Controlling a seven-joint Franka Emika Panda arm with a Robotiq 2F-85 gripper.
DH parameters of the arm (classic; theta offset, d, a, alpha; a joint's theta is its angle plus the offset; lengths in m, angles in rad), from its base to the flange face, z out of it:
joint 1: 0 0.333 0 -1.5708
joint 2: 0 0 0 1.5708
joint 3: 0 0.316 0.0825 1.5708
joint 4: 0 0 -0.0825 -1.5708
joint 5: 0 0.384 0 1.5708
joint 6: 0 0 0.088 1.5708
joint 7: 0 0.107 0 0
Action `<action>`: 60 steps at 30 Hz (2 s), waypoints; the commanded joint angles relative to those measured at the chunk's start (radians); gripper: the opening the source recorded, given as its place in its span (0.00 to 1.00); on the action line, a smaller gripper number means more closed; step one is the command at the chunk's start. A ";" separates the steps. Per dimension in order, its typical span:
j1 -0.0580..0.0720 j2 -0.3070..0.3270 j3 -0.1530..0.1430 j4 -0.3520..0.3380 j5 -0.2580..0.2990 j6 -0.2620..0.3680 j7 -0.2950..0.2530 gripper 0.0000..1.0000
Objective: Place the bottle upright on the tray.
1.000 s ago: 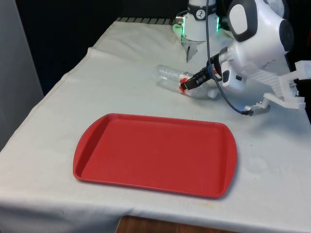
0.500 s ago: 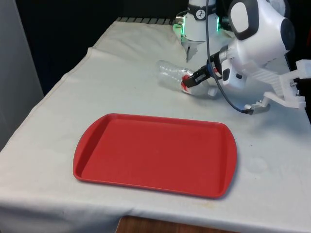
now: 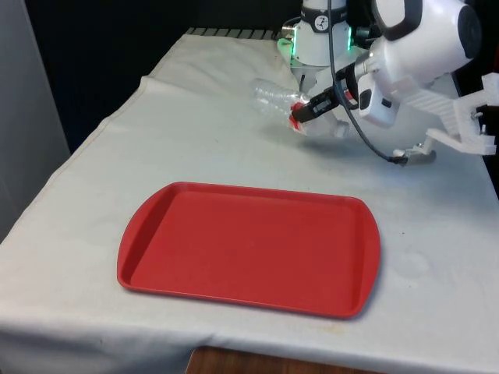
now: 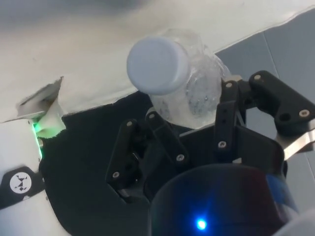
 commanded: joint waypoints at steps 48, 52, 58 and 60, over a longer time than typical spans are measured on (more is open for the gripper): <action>-0.001 -0.173 0.016 0.028 0.004 -0.162 -0.065 0.00; -0.005 -0.174 0.017 0.028 0.008 -0.159 -0.068 0.00; -0.004 -0.174 0.017 0.028 0.006 -0.160 -0.067 0.00; -0.007 -0.180 0.017 0.028 0.009 -0.156 -0.070 0.00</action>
